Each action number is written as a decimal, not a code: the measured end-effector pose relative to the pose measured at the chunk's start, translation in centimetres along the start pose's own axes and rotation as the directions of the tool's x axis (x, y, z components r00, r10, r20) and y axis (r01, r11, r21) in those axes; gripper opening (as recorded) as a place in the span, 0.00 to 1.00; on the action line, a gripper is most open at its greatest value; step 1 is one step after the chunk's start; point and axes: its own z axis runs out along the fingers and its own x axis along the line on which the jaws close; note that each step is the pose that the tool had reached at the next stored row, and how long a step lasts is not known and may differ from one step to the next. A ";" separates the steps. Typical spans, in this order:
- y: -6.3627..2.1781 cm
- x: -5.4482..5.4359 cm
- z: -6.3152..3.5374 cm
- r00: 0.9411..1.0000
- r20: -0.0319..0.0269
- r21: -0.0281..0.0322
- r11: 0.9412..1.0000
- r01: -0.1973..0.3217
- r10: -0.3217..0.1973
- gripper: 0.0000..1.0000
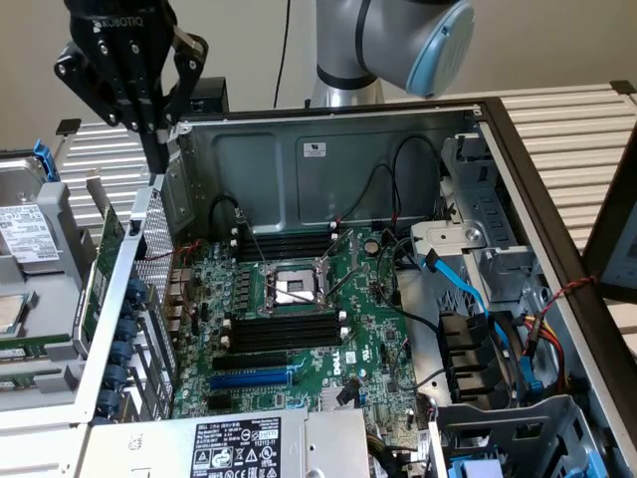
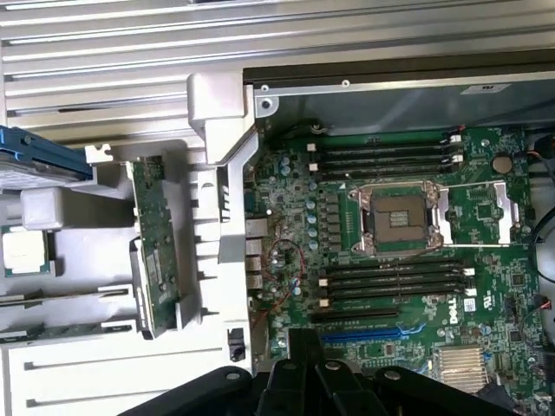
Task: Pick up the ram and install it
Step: 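Reach for the ram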
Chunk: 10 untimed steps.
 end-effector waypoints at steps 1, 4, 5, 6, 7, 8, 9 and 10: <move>-0.05 0.4 0.00 1.000 0.000 0.000 1.000 0.000 0.000 0.11; -0.20 1.8 0.01 1.000 0.000 0.000 1.000 0.000 0.000 0.11; -0.26 2.3 0.01 1.000 0.000 0.000 1.000 0.000 0.000 0.11; -0.31 2.7 0.01 1.000 0.000 0.000 1.000 0.000 0.000 0.11; -0.36 3.1 0.01 1.000 0.000 0.000 1.000 0.000 0.000 0.11; -0.41 3.6 0.00 1.000 0.000 0.000 1.000 0.000 0.000 0.11; -0.47 4.1 -0.01 1.000 0.000 0.000 1.000 0.000 0.000 0.11; -0.52 4.5 -0.01 1.000 0.000 0.000 1.000 0.000 0.000 0.11</move>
